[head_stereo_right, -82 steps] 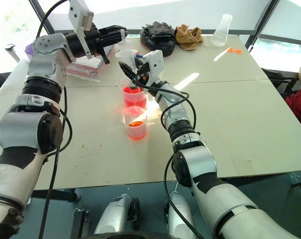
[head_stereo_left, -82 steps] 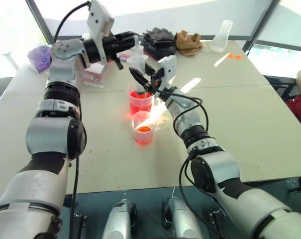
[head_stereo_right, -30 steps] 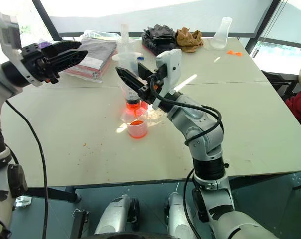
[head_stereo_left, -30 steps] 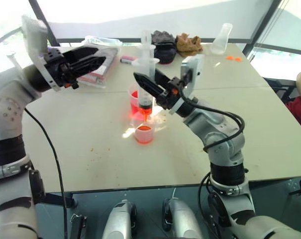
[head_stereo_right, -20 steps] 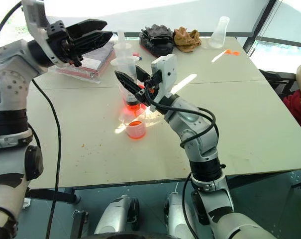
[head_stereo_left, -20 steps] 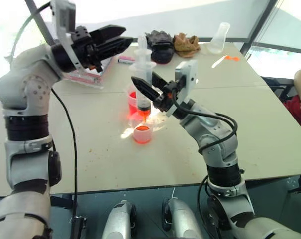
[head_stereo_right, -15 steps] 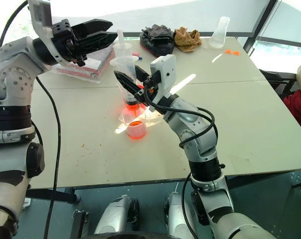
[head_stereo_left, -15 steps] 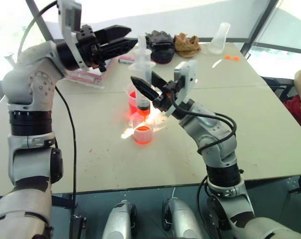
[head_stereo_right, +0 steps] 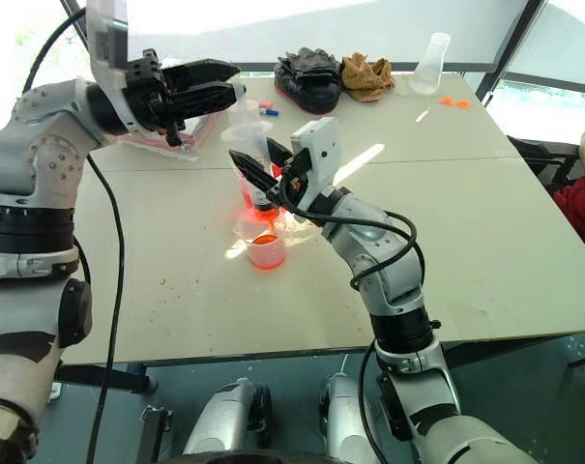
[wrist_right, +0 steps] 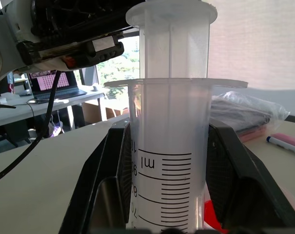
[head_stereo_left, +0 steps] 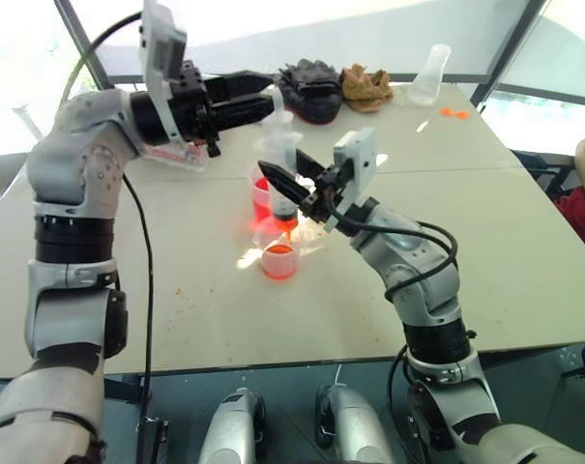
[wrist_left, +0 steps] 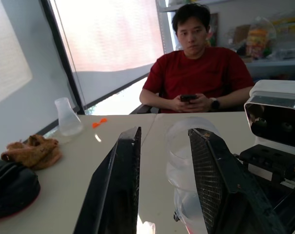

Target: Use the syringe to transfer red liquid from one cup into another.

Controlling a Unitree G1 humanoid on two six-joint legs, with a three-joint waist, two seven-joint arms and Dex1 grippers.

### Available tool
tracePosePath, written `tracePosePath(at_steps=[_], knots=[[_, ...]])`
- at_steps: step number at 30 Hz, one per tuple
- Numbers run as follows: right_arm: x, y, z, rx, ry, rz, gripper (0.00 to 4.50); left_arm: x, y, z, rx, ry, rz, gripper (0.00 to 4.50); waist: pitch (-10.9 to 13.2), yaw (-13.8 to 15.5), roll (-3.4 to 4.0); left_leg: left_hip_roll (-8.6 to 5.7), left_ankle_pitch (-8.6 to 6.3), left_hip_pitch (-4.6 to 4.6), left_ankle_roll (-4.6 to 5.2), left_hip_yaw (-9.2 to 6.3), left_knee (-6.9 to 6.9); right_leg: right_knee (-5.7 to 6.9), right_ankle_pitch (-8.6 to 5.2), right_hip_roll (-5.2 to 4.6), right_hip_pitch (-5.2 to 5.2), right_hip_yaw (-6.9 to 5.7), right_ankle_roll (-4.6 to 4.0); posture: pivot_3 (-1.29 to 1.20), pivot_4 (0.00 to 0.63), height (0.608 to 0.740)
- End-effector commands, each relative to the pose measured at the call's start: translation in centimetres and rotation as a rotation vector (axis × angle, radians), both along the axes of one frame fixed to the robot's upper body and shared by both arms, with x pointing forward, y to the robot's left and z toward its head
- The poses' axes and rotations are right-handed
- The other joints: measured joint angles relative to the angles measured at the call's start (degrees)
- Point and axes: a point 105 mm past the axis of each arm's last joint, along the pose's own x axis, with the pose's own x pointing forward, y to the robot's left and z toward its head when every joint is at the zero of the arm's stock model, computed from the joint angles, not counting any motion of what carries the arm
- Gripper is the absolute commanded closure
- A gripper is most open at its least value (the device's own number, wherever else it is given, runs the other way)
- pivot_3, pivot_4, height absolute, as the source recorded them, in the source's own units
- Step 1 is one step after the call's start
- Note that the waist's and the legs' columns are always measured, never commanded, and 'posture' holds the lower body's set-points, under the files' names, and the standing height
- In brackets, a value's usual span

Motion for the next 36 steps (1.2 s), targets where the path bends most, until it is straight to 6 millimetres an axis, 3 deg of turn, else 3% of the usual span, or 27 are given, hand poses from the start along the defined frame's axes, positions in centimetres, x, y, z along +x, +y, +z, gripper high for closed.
tracePosePath(at_steps=[1,3,13,25,32,33,36], knots=[[-1.2,0.9,1.4,0.016,-0.074,0.049,3.04,-1.0,-0.9,0.3,0.025,-0.046,-0.047,4.16,0.0,-0.02,0.0,0.0,0.0,0.0,0.0,0.0,0.0,0.0,0.0,0.0,0.0,0.0,0.0,0.0,0.15,0.74],[-1.2,0.8,1.5,0.02,-0.075,0.046,3.04,-1.2,-1.0,0.2,0.03,-0.04,-0.057,4.45,0.0,-0.09,0.0,0.01,0.0,0.0,0.0,0.0,0.0,0.0,0.0,0.0,0.0,0.0,0.0,0.0,0.15,0.74],[-1.3,0.8,3.0,0.073,-0.092,0.047,3.04,-1.6,-1.1,-1.0,0.076,0.014,-0.077,4.45,0.0,-0.04,0.0,0.04,0.0,0.0,0.0,-0.02,0.0,0.0,0.0,0.0,0.0,0.0,0.0,0.0,0.15,0.74],[-1.7,0.5,4.8,0.1,-0.123,0.051,3.04,-1.8,-1.3,-6.2,0.155,0.12,-0.087,4.45,0.01,-0.03,0.0,0.05,0.0,0.0,0.01,-0.02,-0.01,-0.03,-0.01,0.0,0.0,0.01,0.0,0.0,0.15,0.74],[-1.6,0.4,4.9,0.106,-0.131,0.045,3.04,-1.6,-1.0,-5.2,0.108,0.114,-0.074,4.45,0.01,0.02,0.0,0.05,-0.01,0.0,0.01,-0.02,-0.01,-0.04,-0.01,-0.01,0.01,0.0,-0.01,0.0,0.15,0.74],[-1.5,0.3,4.8,0.106,-0.131,0.043,3.04,-1.5,-0.9,-4.8,0.095,0.112,-0.073,3.8,0.0,0.02,0.0,0.05,-0.01,0.0,0.01,-0.02,-0.01,-0.04,-0.01,0.0,0.0,0.0,-0.01,0.0,0.15,0.74],[-1.3,0.2,4.7,0.107,-0.13,0.039,3.04,-1.5,-0.4,-3.5,0.06,0.114,-0.078,3.08,0.01,-0.01,0.0,0.05,-0.01,0.0,0.01,-0.02,-0.01,-0.04,-0.01,0.0,0.01,0.01,-0.01,0.0,0.15,0.74]])
